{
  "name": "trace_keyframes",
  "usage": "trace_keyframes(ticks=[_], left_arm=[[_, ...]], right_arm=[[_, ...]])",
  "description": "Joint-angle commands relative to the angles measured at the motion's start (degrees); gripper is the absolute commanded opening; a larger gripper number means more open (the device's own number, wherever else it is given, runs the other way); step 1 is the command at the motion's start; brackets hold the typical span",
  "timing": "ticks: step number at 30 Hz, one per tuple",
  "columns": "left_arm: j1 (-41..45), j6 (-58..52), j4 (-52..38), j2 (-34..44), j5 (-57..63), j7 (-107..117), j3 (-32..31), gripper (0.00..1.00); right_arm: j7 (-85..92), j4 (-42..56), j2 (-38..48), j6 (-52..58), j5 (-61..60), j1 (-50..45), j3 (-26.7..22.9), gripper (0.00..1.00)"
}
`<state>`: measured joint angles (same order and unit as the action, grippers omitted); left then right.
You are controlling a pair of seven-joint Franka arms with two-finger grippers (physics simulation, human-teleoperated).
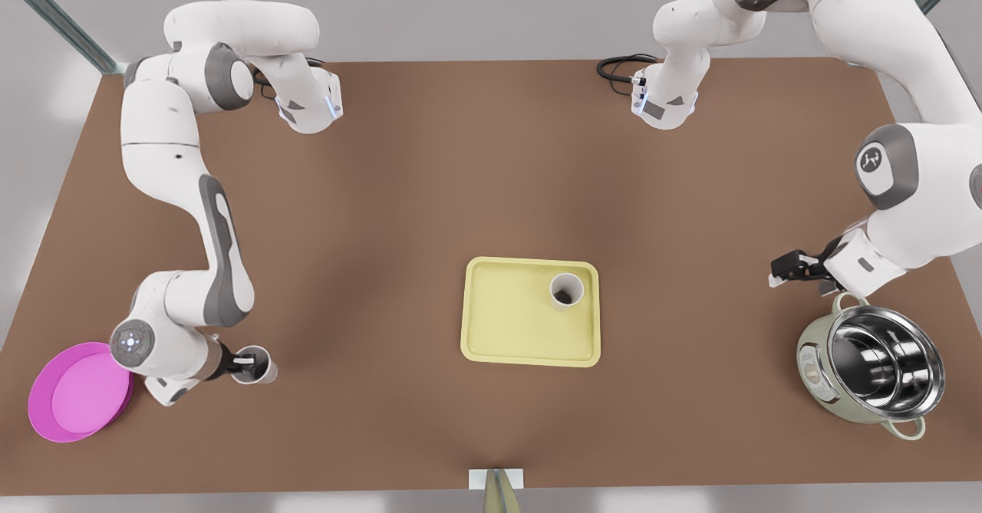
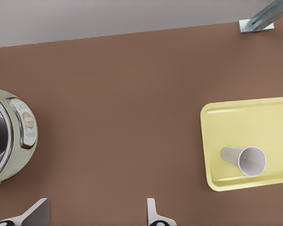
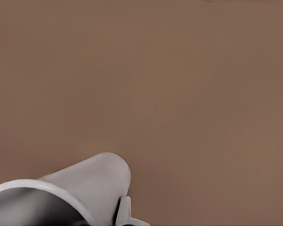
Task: Use the left arm to pick up the white IKEA cup from the tray and place it on the middle-left position; use the right arm to pick up the white IKEA cup from the tray and place it on the middle-right position
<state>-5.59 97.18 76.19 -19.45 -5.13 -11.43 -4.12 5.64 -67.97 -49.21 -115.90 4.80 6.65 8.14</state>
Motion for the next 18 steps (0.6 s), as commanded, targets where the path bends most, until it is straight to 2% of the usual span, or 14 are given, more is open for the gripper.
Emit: trace_keyframes(ticks=[1,7,8,9,10,18], left_arm=[[0.0,0.6,0.0,0.0,0.0,-0.9,0.0,1.0],[2.2,1.5,0.1,-0.5,0.0,6.6,-0.1,1.0],[3.0,1.6,0.1,-0.5,-0.1,7.6,-0.1,1.0],[3.0,1.5,0.1,-0.5,-0.3,8.0,-0.1,1.0],[3.0,1.6,0.0,-0.5,-0.4,8.0,-0.1,1.0],[3.8,2.4,0.0,-0.6,-0.1,7.9,0.0,1.0]], right_arm=[[29.2,0.0,-1.1,-1.8,0.1,0.0,-0.1,0.2],[29.2,0.0,-2.2,-1.8,0.1,0.0,-0.1,0.24],[29.0,0.0,-2.2,-1.8,0.0,0.0,0.0,0.39],[28.5,0.0,-2.2,-1.8,0.0,0.0,-0.1,0.84],[28.5,0.0,-2.3,-1.8,-0.1,0.0,-0.1,0.9],[29.3,0.1,-0.5,-0.7,-0.1,0.9,0.0,0.96]])
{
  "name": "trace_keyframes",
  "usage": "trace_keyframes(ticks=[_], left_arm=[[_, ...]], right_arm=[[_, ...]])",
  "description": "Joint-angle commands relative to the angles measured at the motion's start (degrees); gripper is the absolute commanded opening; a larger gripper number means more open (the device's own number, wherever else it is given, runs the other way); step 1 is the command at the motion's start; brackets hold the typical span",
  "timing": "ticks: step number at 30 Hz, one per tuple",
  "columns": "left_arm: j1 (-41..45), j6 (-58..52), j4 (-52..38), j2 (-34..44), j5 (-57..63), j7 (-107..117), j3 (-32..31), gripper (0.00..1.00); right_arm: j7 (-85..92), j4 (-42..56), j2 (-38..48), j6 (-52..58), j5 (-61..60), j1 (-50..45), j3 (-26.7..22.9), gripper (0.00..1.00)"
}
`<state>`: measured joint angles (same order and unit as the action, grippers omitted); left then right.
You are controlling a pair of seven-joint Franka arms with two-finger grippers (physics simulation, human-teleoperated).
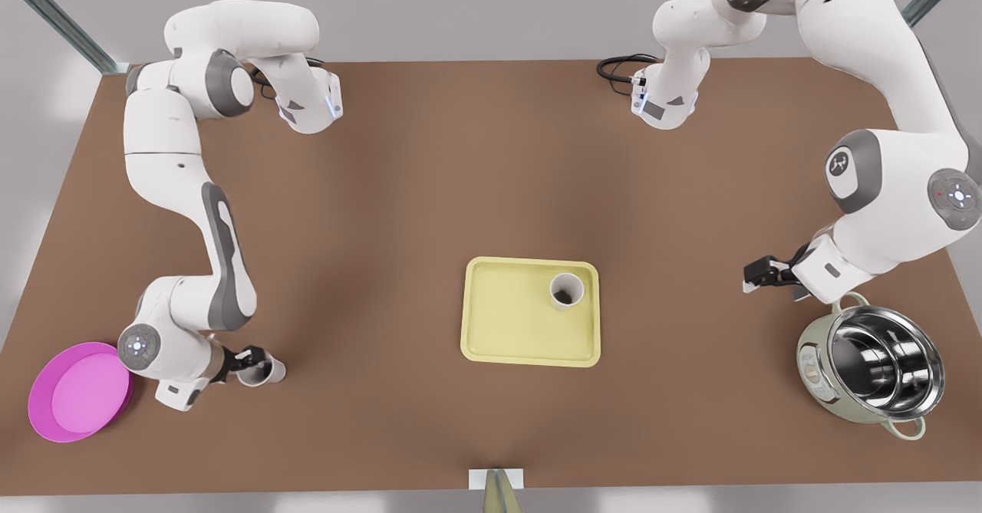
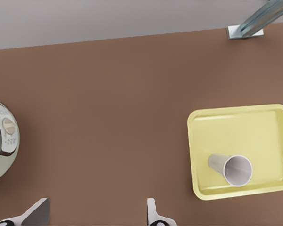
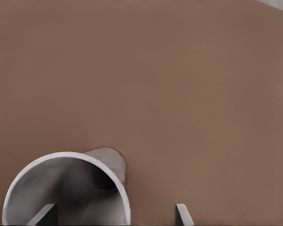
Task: Use the left arm to pick up the white IKEA cup from the tray and place it on the middle-left position; use the right arm to pick up the white IKEA cup from the tray and place it on the middle-right position
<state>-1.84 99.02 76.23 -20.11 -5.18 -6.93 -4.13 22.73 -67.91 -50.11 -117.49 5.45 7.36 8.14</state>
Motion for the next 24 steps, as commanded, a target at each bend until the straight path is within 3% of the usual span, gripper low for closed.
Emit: trace_keyframes(ticks=[1,3,6,9,13,16,17,18,24], left_arm=[[0.2,0.6,0.0,0.0,0.2,3.3,0.0,1.0],[0.1,0.6,-0.1,0.1,-0.4,3.3,0.0,1.0],[1.4,0.4,-0.1,0.1,0.5,3.5,0.0,1.0],[0.4,-1.7,0.9,0.0,-0.5,4.1,0.3,1.0],[-3.4,-3.1,0.5,-2.7,-7.6,-7.0,0.2,1.0],[7.8,-3.8,-1.0,-2.8,6.4,2.7,0.0,1.0],[14.1,-0.6,-0.6,-3.4,5.6,22.4,-0.1,1.0],[16.9,1.3,-0.5,-4.8,1.8,26.4,-0.2,1.0],[23.6,13.9,-0.6,-15.6,5.0,40.8,0.3,1.0]], right_arm=[[12.1,0.1,1.3,1.1,-0.9,0.2,0.0,0.98],[8.3,0.1,6.9,4.8,-1.1,-0.1,0.3,1.0],[-11.4,0.1,17.3,16.9,-0.2,-3.0,0.7,1.0],[-14.2,0.1,25.9,26.3,-0.5,-2.6,0.2,1.0],[-19.7,0.6,29.2,33.6,-0.6,-2.9,0.5,1.0],[-19.5,0.6,30.2,34.3,-0.7,-2.9,0.4,1.0],[-19.2,0.3,31.7,34.3,-0.8,-2.9,0.6,1.0],[-19.0,0.3,31.7,34.3,-0.9,-2.9,0.7,1.0],[-18.9,-3.1,34.2,34.1,-1.0,-2.8,0.7,1.0]])
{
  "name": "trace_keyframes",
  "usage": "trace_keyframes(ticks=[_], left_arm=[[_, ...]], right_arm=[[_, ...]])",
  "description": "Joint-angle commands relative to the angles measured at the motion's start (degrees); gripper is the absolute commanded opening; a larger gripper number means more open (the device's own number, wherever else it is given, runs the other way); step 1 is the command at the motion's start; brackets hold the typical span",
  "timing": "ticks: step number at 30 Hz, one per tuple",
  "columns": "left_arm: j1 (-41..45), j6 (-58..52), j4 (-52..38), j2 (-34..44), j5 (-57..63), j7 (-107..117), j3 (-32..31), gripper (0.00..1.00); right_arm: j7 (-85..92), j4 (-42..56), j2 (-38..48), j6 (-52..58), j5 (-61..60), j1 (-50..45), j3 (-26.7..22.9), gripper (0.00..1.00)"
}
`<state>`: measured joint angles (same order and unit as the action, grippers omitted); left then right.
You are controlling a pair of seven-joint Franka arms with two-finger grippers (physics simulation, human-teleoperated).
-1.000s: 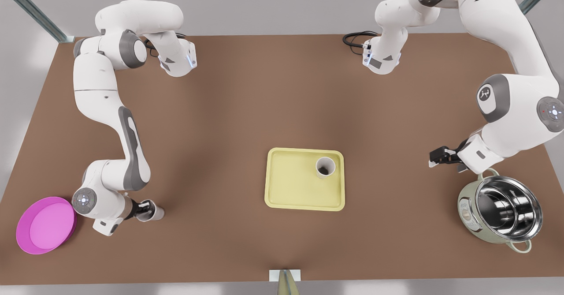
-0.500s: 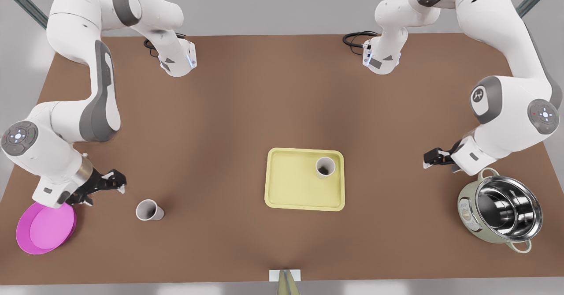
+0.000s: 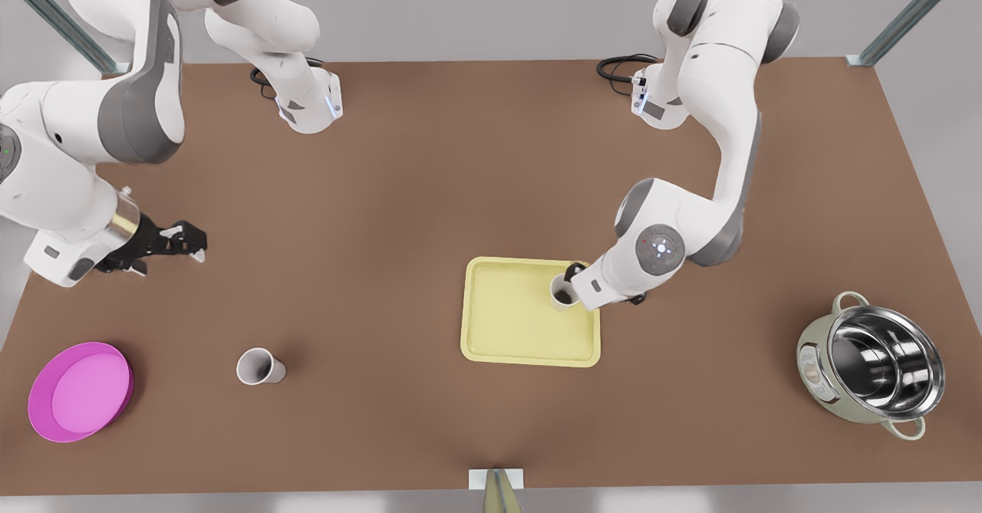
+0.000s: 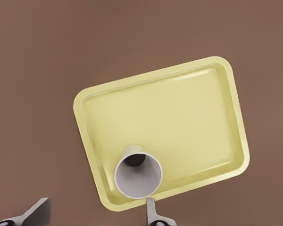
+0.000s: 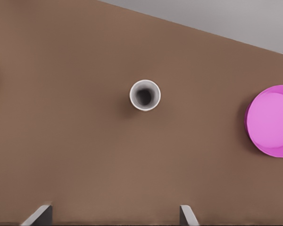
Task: Use the left arm to pick up the white IKEA cup from the tray and place it on the middle-left position; use the right arm to pick up the white IKEA cup from the tray and place it on the middle-right position
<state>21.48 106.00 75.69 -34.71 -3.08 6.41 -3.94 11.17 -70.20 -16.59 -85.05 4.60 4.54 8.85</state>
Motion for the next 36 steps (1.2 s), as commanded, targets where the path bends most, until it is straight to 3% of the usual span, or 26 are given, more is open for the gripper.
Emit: trace_keyframes(ticks=[1,3,8,22,27,30,36], left_arm=[[-0.1,7.9,0.1,-2.3,3.0,27.2,0.1,1.0],[0.3,10.8,0.2,-4.3,3.0,27.8,0.1,1.0],[2.6,22.1,16.7,0.6,2.9,29.4,0.1,1.0],[2.9,28.7,16.3,-4.7,3.0,29.5,0.2,1.0],[3.1,26.5,16.4,-4.0,4.7,29.5,0.2,0.84],[3.2,26.1,16.3,-3.7,4.7,30.8,0.2,0.43],[3.4,25.9,16.3,-3.4,4.7,32.5,0.2,0.24]], right_arm=[[-7.3,-1.7,0.9,1.1,-0.2,0.1,0.0,1.0],[-6.7,-15.8,10.2,-6.9,-0.3,0.6,-0.2,1.0],[-6.7,-15.8,10.3,-6.8,-0.3,0.6,-0.3,1.0],[-4.1,-14.4,9.7,-6.8,-2.1,1.0,-0.7,1.0],[-4.2,-14.4,9.7,-6.1,-1.6,1.0,-0.9,1.0],[-4.0,-14.3,9.7,-6.1,-2.0,1.7,-1.1,1.0],[-4.1,-14.3,9.7,-6.1,-1.8,1.6,-0.9,1.0]])
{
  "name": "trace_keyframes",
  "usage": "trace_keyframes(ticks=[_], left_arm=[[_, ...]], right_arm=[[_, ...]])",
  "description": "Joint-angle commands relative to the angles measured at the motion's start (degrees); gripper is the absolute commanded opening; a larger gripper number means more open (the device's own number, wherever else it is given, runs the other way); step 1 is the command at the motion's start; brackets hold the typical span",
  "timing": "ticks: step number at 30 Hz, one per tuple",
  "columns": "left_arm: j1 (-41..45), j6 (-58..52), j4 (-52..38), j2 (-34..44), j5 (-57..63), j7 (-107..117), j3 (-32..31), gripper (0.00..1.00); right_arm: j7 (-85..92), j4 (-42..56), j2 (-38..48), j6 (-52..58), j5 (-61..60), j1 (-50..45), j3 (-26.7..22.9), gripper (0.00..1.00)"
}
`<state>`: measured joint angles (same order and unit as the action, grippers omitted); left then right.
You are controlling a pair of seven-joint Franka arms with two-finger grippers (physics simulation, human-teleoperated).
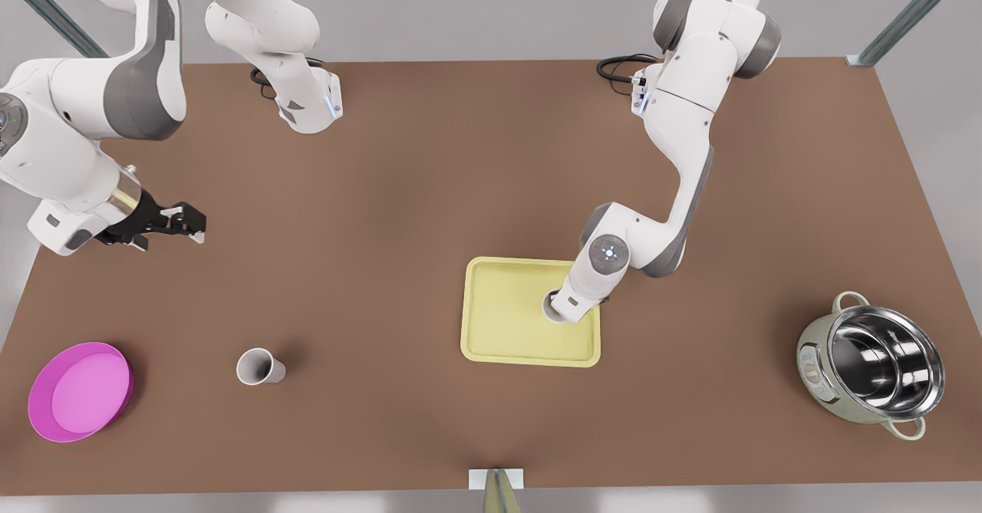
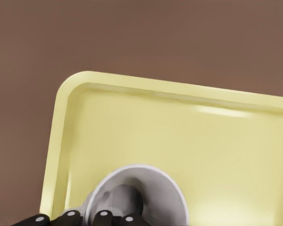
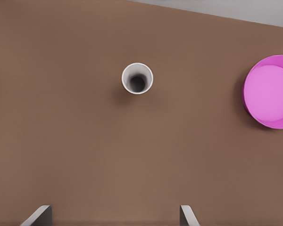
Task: Use the left arm to pick up the white IKEA cup from the tray and place it on the middle-left position; use the right arm to pick up the white IKEA cup from the tray and place it on the middle-right position
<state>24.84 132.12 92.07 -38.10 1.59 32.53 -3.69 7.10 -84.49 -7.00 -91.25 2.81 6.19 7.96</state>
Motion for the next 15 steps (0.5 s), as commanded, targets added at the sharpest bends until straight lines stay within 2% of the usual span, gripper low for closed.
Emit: trace_keyframes(ticks=[1,6,10,13,15], left_arm=[[0.0,-0.8,0.0,0.6,0.1,6.4,0.0,0.24],[-0.5,-2.7,-0.4,3.3,0.1,5.8,0.2,0.19],[-2.0,-1.4,-0.4,5.0,4.6,-2.5,9.4,0.19],[-3.0,4.5,-0.4,4.0,4.7,-8.6,15.6,0.19],[-6.5,11.3,-0.3,1.8,4.7,-9.8,16.0,0.19]], right_arm=[[0.0,0.0,0.1,0.1,0.0,0.0,0.0,1.0],[0.1,0.0,0.1,0.1,0.0,0.0,0.0,1.0],[0.0,0.0,0.1,0.1,0.1,-0.1,0.0,1.0],[0.0,0.0,0.1,0.1,0.0,0.0,0.0,1.0],[0.1,0.0,0.1,0.1,0.0,0.0,0.0,1.0]])
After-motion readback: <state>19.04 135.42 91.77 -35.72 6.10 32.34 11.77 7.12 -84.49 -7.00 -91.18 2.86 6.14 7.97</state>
